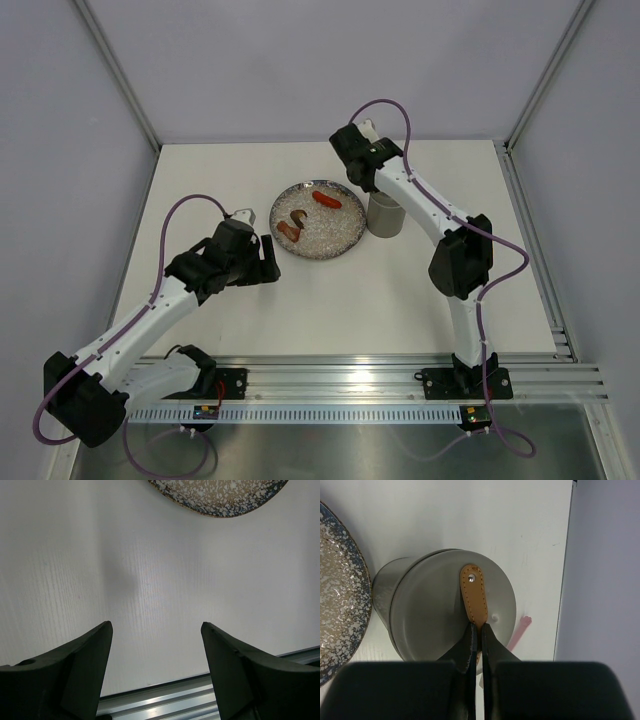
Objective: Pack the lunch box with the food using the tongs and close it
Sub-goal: Close the box lid on the packing box.
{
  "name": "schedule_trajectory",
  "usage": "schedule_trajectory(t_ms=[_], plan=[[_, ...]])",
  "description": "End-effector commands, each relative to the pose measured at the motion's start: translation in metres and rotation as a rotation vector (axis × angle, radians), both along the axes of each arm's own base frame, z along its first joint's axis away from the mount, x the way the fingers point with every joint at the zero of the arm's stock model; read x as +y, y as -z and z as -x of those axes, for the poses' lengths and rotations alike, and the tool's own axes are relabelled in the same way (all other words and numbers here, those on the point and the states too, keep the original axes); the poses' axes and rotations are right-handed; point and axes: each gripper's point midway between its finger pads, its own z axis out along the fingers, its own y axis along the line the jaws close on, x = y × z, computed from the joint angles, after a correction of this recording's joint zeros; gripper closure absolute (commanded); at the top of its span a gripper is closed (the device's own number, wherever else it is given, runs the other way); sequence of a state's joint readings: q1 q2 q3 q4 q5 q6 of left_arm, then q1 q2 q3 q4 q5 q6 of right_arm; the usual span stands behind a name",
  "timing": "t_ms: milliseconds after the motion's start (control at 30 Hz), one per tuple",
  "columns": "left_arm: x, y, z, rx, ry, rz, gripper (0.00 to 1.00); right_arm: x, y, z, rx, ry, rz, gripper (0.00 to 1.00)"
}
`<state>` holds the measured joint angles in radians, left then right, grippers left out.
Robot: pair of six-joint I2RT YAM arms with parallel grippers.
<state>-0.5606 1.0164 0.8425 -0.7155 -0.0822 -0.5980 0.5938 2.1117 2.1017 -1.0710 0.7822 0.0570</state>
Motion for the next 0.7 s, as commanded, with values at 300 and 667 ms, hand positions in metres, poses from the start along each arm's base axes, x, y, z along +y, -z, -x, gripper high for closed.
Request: schedule_trajectory(t_ms=[300,667], plan=[[-0.006,-0.006,-0.007,-0.032,0.02,0.02,0.24,-0.001,0.007,0.001,-0.007,0.013,-0.041,1.0],[-0.006,-0.006,-0.008,-0.031,0.021,0.02,0.24,0.0,0.014,0.003,0.018,0.0,-0.098,1.0]])
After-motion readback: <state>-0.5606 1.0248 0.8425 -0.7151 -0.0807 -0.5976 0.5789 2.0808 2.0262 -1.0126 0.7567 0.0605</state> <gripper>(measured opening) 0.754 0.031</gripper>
